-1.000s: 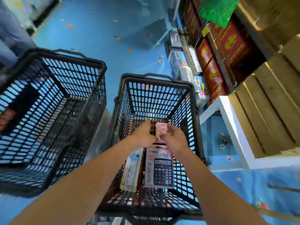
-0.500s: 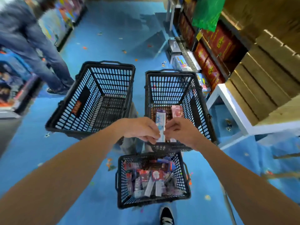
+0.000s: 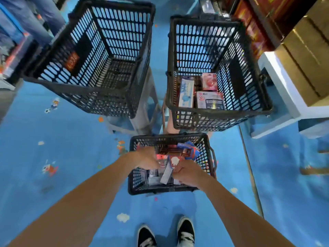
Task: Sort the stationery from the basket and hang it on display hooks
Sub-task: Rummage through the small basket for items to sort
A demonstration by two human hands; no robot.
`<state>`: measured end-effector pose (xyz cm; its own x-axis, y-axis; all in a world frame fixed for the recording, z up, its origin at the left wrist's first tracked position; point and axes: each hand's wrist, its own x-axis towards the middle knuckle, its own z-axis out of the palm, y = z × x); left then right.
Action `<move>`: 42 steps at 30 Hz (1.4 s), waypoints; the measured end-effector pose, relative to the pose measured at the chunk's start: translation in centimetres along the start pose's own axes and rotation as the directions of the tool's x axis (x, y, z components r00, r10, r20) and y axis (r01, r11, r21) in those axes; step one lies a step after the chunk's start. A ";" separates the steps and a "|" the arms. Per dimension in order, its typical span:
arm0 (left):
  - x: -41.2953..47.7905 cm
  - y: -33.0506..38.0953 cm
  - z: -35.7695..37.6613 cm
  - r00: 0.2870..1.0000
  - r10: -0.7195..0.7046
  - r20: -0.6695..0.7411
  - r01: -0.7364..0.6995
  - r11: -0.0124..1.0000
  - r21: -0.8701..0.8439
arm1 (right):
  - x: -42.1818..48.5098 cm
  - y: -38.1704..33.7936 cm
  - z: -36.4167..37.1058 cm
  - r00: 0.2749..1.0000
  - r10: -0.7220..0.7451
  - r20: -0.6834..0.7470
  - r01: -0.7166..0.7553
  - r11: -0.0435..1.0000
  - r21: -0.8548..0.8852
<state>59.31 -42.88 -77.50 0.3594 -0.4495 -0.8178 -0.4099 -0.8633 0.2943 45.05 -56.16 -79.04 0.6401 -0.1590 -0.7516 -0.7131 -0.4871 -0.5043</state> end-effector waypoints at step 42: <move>33.5 -15.1 21.3 0.879 -0.196 -0.435 0.272 0.955 0.118 | 34.5 12.4 9.7 0.935 -0.273 -0.227 0.259 0.962 -0.087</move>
<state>59.67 -39.97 -119.87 0.7607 -0.3255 -0.5616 -0.3929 -0.9196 0.0007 55.57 -59.32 -115.37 0.8578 -0.2111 -0.4687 -0.4951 -0.5841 -0.6432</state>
